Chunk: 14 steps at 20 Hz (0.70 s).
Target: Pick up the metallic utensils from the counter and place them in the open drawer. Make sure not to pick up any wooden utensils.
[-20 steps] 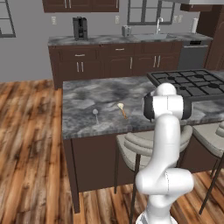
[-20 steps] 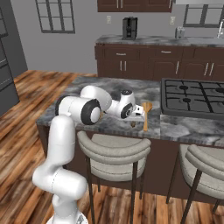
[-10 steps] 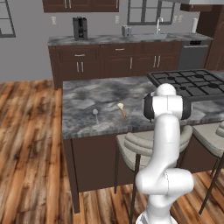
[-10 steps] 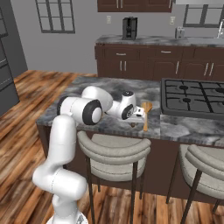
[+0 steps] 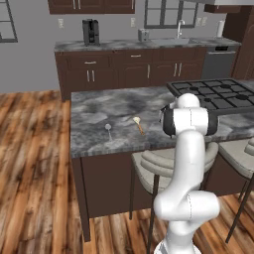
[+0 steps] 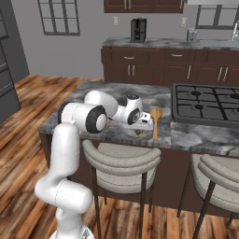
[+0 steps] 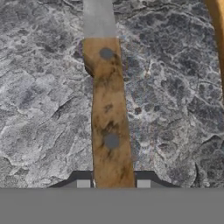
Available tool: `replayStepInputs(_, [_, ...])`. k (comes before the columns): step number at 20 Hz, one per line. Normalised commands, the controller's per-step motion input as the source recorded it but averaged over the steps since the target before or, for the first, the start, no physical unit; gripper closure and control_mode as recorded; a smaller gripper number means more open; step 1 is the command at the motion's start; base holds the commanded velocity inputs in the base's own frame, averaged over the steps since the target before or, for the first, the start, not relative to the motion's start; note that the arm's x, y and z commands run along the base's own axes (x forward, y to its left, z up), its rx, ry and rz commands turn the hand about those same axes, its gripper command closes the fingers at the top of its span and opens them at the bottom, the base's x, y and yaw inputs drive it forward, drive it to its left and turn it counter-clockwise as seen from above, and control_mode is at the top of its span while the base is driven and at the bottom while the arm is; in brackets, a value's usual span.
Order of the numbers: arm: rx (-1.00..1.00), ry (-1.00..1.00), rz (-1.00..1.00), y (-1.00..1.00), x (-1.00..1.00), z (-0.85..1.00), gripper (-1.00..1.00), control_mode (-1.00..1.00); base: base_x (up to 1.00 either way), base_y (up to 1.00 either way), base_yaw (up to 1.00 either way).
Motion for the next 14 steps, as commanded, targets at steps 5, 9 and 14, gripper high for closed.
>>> replayStepInputs(5, [0.00,0.00,0.00,0.80,-0.72,0.47,1.00,-1.00,0.00,0.00,0.00])
replayStepInputs(9, [0.00,0.00,0.00,0.81,-0.99,0.57,1.00,-1.00,0.00,0.00,0.00])
replayStepInputs(14, [0.00,0.00,0.00,0.58,-1.00,0.81,1.00,-1.00,0.00,0.00,0.00])
